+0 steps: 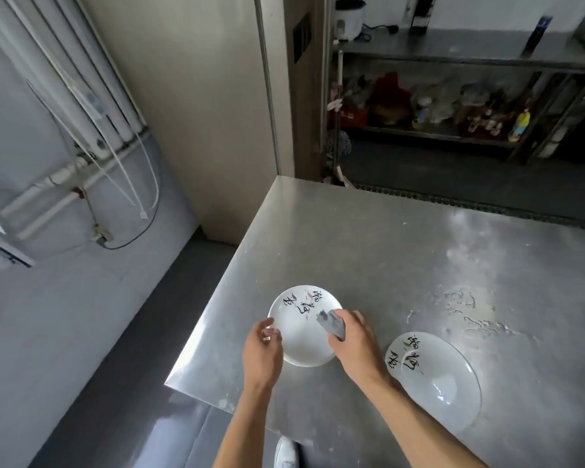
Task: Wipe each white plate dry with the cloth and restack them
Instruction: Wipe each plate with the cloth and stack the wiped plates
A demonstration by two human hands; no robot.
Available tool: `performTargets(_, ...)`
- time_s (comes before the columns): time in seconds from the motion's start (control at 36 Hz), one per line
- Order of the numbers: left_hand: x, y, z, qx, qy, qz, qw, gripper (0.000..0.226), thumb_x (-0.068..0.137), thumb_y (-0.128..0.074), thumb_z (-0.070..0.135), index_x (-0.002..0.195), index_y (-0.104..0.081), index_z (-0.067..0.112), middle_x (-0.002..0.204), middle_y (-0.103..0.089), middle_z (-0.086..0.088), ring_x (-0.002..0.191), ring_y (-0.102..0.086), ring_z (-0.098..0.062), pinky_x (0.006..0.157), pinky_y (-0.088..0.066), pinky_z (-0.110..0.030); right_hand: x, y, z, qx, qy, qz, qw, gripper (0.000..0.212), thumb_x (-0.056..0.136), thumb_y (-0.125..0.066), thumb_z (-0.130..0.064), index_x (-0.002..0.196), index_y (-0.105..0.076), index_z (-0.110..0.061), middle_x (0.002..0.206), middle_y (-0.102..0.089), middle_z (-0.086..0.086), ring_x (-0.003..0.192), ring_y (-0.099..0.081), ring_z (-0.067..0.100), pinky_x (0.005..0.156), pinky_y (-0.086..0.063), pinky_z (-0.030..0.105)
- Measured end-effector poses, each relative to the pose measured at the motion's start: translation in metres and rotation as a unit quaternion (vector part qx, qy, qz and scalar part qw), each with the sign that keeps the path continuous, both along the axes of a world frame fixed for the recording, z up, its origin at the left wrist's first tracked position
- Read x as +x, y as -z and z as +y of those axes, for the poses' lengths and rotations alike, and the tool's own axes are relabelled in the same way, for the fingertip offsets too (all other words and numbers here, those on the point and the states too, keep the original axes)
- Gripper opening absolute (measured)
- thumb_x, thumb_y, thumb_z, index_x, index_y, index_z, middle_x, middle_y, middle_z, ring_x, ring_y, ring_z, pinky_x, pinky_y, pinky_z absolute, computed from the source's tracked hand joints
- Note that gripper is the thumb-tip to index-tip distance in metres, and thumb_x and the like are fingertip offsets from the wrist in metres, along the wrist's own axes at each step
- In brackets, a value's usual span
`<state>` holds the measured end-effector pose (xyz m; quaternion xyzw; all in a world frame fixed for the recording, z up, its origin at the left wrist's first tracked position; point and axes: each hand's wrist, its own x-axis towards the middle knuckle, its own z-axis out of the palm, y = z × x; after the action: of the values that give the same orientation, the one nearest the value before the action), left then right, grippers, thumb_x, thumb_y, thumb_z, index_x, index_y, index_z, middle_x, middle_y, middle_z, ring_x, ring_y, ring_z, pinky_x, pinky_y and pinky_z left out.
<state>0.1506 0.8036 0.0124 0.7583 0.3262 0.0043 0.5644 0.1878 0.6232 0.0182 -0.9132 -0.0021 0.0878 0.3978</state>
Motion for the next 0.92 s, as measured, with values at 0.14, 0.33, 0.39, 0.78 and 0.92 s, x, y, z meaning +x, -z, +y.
performTargets(0.14,0.000,0.003,0.013,-0.023,0.007,0.021,0.999,0.035,0.098,-0.055,0.006,0.130,-0.063,0.016,0.110,-0.071,-0.004,0.093,-0.072,-0.024,0.083,-0.061,-0.040,0.003,0.003,0.023,-0.055,-0.047,-0.017,0.997,0.048,0.088,-0.067,-0.005,0.133,-0.058,-0.015,0.126,-0.051,0.003,0.106,-0.060,0.024,0.089,-0.045,0.025)
performTargets(0.33,0.003,0.010,0.021,-0.053,0.033,0.054,0.997,0.046,0.096,-0.056,0.002,0.142,-0.060,0.010,0.110,-0.067,-0.003,0.102,-0.068,-0.026,0.092,-0.060,-0.046,0.007,0.009,0.032,-0.129,-0.083,0.000,0.988,0.055,0.093,-0.064,-0.010,0.145,-0.047,-0.017,0.139,-0.043,0.002,0.119,-0.056,0.023,0.100,-0.044,0.028)
performTargets(0.39,0.005,0.011,0.024,-0.058,0.047,0.064,0.995,0.049,0.096,-0.054,0.003,0.143,-0.060,0.013,0.119,-0.070,-0.007,0.108,-0.069,-0.030,0.095,-0.059,-0.049,0.009,0.010,0.034,-0.145,-0.089,0.006,0.985,0.057,0.094,-0.063,-0.011,0.147,-0.044,-0.017,0.140,-0.041,0.003,0.120,-0.056,0.022,0.100,-0.044,0.028)
performTargets(0.78,0.018,0.023,0.038,-0.064,0.083,0.073,0.992,0.041,0.100,-0.058,0.011,0.141,-0.063,0.012,0.107,-0.071,-0.003,0.089,-0.066,-0.026,0.095,-0.059,-0.049,0.004,0.032,0.042,-0.279,-0.064,0.036,0.957,0.051,0.100,-0.052,-0.041,0.147,-0.038,-0.050,0.157,-0.018,0.009,0.148,-0.016,0.035,0.119,-0.009,0.060)
performTargets(0.92,0.020,0.025,0.039,-0.065,0.080,0.082,0.991,0.044,0.100,-0.056,0.013,0.144,-0.061,0.011,0.115,-0.074,-0.014,0.116,-0.068,-0.039,0.099,-0.057,-0.050,0.007,0.035,0.038,-0.246,-0.040,0.075,0.965,0.044,0.103,-0.047,-0.042,0.145,-0.041,-0.052,0.160,-0.002,0.021,0.147,-0.013,0.041,0.118,-0.022,0.054)
